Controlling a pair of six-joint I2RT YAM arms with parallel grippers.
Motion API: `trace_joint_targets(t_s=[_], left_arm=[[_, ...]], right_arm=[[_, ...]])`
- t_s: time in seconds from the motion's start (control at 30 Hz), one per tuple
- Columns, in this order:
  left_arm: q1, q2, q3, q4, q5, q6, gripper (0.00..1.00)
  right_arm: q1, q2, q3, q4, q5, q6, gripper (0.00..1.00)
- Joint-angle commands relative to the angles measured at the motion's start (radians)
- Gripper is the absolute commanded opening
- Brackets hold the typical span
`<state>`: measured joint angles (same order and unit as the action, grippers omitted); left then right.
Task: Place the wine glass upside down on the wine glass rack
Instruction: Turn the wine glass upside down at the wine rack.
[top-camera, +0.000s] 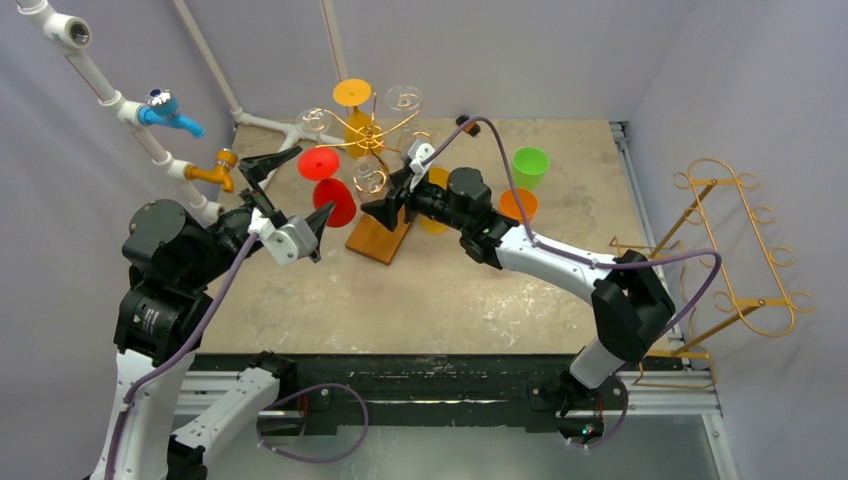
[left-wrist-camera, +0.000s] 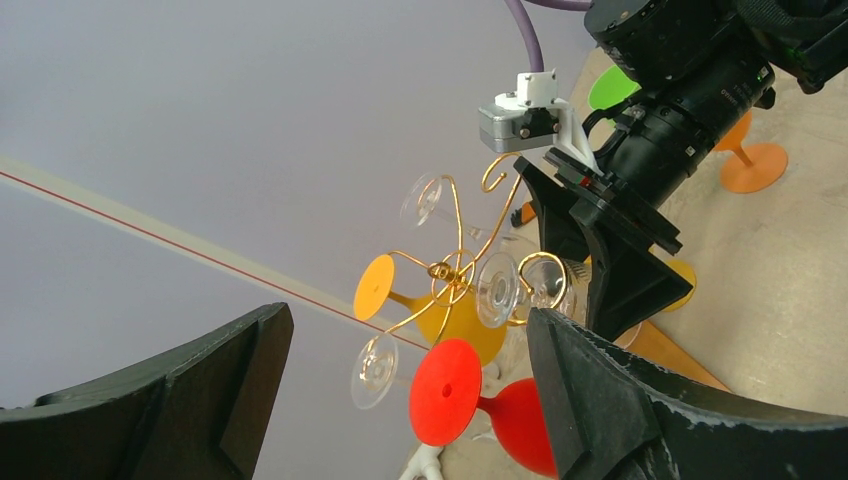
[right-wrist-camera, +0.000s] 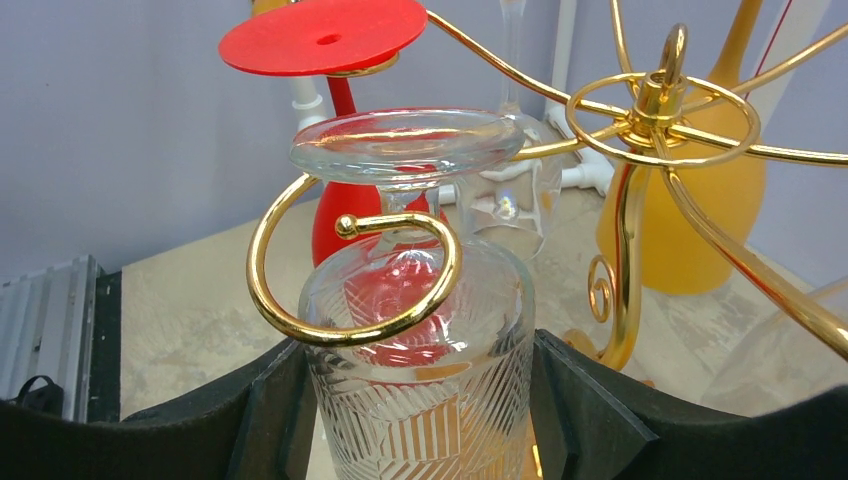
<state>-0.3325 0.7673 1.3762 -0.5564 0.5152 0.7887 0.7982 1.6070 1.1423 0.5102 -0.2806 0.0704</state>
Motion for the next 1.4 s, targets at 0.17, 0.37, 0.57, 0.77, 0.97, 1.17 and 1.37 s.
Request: trace_joint_targets(t_s=[0.17,0.37,0.57,0.77,0.97,1.17,1.37], left_arm=[[0.0,-0.001,-0.018,0.026,-0.02,0.01,0.94],[0.0,0.003,-0.022,0.029,-0.027,0.012,0.94],[0.0,0.004,-0.028,0.042,-0.034,0.009,0.95],[0.0,0.007,-0.027,0.045,-0.039,0.009,0.95],[0.0,0.011,-0.025,0.047,-0.041,0.009,0.95],[0.0,0.013,-0.028,0.047,-0.05,0.012,0.95],[0.0,0.017,-0.029,0.047,-0.051,0.012,0.95]], right_arm=[[0.005,0.01,0.079,0.14,-0.068,-0.012,0.1],[0.007,-0.009,0.035,0.19,-0.071,-0.04,0.1],[0.007,-0.013,0.007,0.227,-0.084,-0.057,0.1],[0.007,-0.014,-0.036,0.298,-0.085,-0.066,0.09],[0.007,-0.021,-0.076,0.363,-0.086,-0.066,0.07],[0.007,-0.03,-0.093,0.387,-0.091,-0.096,0.04],[0.007,-0.049,-0.128,0.419,-0.082,-0.094,0.03]])
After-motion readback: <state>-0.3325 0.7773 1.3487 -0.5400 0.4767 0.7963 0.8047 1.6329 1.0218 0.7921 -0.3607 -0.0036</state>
